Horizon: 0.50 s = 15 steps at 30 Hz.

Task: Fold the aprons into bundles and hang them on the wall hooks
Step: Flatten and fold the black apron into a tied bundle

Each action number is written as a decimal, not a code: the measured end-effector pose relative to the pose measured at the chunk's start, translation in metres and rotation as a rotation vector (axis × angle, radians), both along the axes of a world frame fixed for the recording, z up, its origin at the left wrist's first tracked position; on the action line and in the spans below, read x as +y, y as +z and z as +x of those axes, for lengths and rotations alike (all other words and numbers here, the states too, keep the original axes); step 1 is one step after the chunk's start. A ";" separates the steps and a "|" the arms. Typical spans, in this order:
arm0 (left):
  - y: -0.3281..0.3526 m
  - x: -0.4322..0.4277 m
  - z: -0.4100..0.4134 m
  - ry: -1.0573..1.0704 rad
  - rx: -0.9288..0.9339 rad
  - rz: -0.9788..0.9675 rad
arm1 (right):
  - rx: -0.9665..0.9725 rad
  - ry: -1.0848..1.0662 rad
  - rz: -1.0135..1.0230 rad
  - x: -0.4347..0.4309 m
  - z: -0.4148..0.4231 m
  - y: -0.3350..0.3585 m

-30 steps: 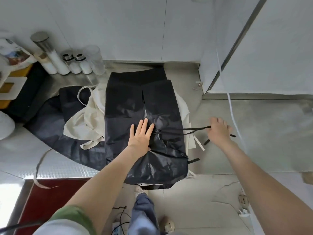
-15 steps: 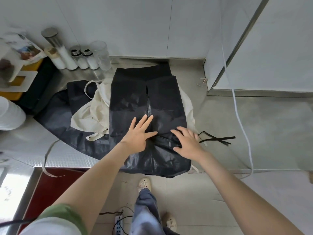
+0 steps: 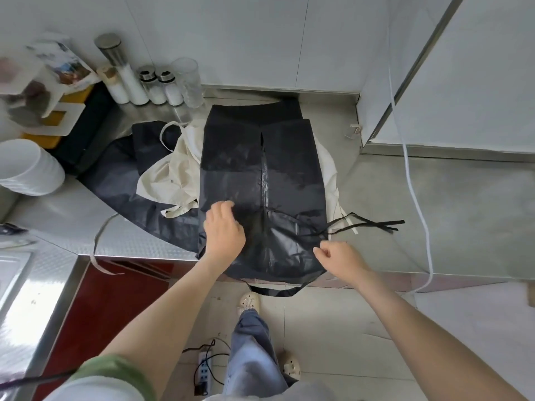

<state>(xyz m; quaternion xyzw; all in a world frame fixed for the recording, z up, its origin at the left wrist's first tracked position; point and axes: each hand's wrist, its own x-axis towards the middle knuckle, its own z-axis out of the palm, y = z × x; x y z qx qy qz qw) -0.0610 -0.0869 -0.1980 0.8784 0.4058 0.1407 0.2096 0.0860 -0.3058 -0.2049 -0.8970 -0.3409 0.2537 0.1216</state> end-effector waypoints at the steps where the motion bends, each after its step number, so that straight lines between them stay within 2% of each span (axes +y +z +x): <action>1: -0.003 -0.001 -0.009 0.154 -0.058 -0.050 | 0.076 -0.030 -0.050 -0.006 -0.003 -0.001; 3: -0.010 -0.003 -0.031 0.451 -0.151 -0.188 | 0.322 -0.127 -0.115 -0.017 -0.011 -0.008; 5: -0.016 -0.001 -0.051 0.698 -0.214 -0.364 | 0.561 -0.212 -0.279 -0.028 -0.017 -0.014; 7: -0.028 0.000 -0.067 0.888 -0.162 -0.618 | 0.672 -0.269 -0.335 -0.039 -0.021 -0.023; 9: -0.040 0.002 -0.078 0.872 -0.112 -0.948 | 0.735 -0.344 -0.196 -0.046 -0.022 -0.032; 11: -0.046 0.003 -0.086 0.761 -0.172 -1.197 | 0.816 -0.396 -0.029 -0.046 -0.027 -0.038; 15: -0.040 -0.003 -0.095 0.561 -0.162 -1.300 | 0.848 -0.460 0.165 -0.036 -0.042 -0.047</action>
